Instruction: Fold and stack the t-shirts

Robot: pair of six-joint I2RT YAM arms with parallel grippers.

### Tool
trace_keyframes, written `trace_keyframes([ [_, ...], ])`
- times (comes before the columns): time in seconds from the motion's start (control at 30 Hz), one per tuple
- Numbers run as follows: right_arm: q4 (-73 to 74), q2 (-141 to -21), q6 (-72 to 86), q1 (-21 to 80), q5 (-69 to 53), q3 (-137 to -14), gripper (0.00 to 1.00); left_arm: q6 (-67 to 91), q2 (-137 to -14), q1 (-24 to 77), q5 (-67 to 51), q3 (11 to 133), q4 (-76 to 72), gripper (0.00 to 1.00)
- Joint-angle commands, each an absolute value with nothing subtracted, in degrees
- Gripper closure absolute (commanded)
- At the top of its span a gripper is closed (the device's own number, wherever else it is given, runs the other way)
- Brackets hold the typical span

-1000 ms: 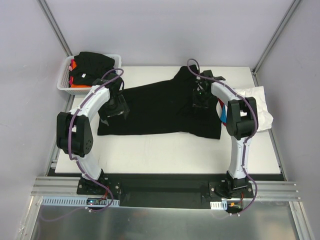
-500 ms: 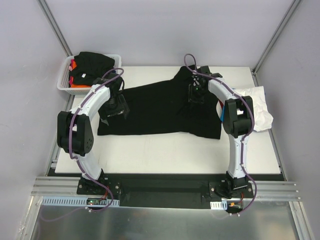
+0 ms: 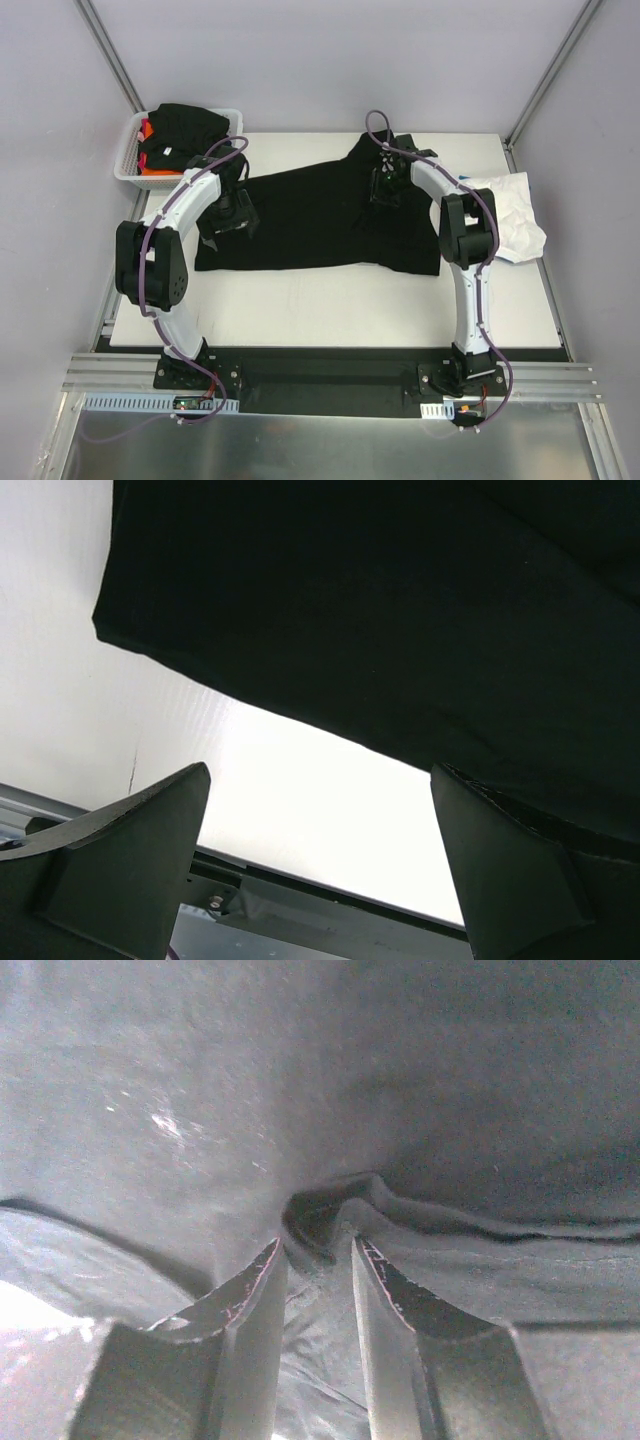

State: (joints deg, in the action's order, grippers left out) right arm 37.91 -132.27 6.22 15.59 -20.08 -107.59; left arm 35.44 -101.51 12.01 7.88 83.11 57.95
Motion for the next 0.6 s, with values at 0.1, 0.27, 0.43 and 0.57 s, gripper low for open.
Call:
trace_keyframes([
  [0.1, 31.91, -133.59, 9.40, 17.93, -25.84, -111.53, 0.64, 34.80, -100.28, 12.13, 9.05, 82.88, 60.29, 0.07],
  [0.27, 31.38, -134.38, 10.37, 18.98, -26.63, -113.46, 0.64, 35.42, -100.54, 12.13, 8.09, 82.62, 60.21, 0.07],
  [0.43, 35.31, -134.30, 9.32, 19.07, -24.27, -115.40, 0.64, 35.51, -101.25, 12.22, 7.56, 83.14, 60.12, 0.07],
  [0.57, 36.83, -130.36, 6.51, 18.46, -21.45, -110.32, 0.64, 35.25, -102.91, 12.65, 7.03, 84.72, 59.85, 0.07],
])
